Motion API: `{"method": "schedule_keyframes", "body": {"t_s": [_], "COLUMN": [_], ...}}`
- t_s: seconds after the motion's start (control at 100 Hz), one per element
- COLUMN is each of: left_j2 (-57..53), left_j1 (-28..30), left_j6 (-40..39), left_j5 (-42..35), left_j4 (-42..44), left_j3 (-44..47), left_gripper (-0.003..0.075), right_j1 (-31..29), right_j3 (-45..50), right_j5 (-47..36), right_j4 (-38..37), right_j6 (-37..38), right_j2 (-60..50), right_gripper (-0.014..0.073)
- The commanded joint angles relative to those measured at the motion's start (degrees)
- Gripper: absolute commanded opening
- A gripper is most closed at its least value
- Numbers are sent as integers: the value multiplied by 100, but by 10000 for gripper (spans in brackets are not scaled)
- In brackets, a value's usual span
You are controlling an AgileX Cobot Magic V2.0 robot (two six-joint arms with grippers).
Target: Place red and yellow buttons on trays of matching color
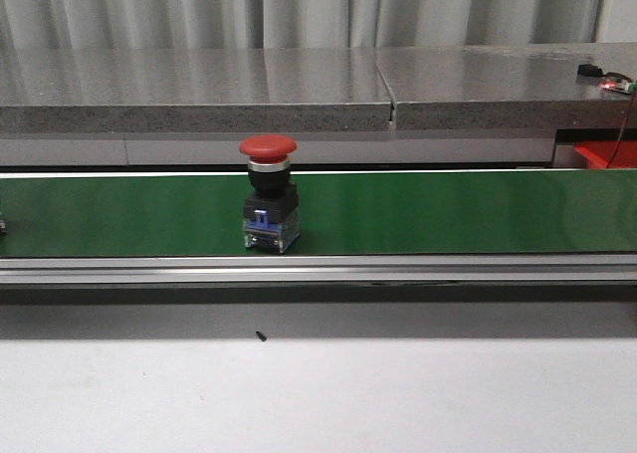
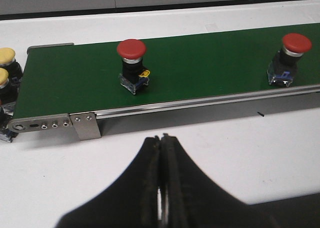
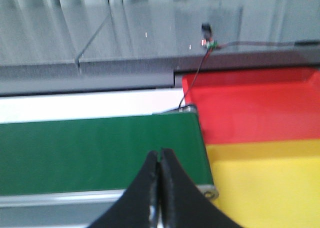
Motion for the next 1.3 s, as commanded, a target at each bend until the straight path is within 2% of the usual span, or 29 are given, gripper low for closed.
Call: {"method": "schedule_keyframes", "body": {"t_s": [0.0, 0.27, 0.47, 0.73, 0.85, 0.9, 1.02, 1.09, 1.14, 1.29], "left_j2": [67, 67, 67, 67, 67, 67, 67, 67, 67, 67], "left_j1": [-33, -33, -33, -33, -33, -33, -33, -33, -33, -33], "left_j6": [-2, -2, -2, -2, -2, -2, -2, -2, -2, -2], "left_j5": [-359, -359, -359, -359, -359, -359, -359, -359, -359, -359], "left_j4": [-84, -84, -84, -84, -84, -84, -84, -84, -84, -84], "left_j3": [-135, -135, -135, -135, -135, -135, -135, -135, -135, -135], "left_gripper": [-19, -19, -19, -19, -19, -19, -19, -18, -19, -19], "right_j1": [3, 3, 34, 672, 988, 1112, 1434, 1633, 1765, 2067], "right_j3": [-570, -1700, -2485, -3333, -3732, -3881, -4210, -4423, -4580, -5154], "right_j5": [-96, 196, 701, 1262, 1617, 1754, 1991, 2145, 2314, 2956], "right_j4": [78, 182, 444, 507, 568, 606, 696, 706, 746, 947], "right_j6": [-19, -63, -187, -430, -430, -430, -530, -602, -661, -855], "right_j2": [700, 2388, 3382, 4442, 4943, 5137, 5566, 5781, 5918, 6415], "right_gripper": [-64, -64, -64, -46, 83, 172, 451, 566, 598, 579]}}
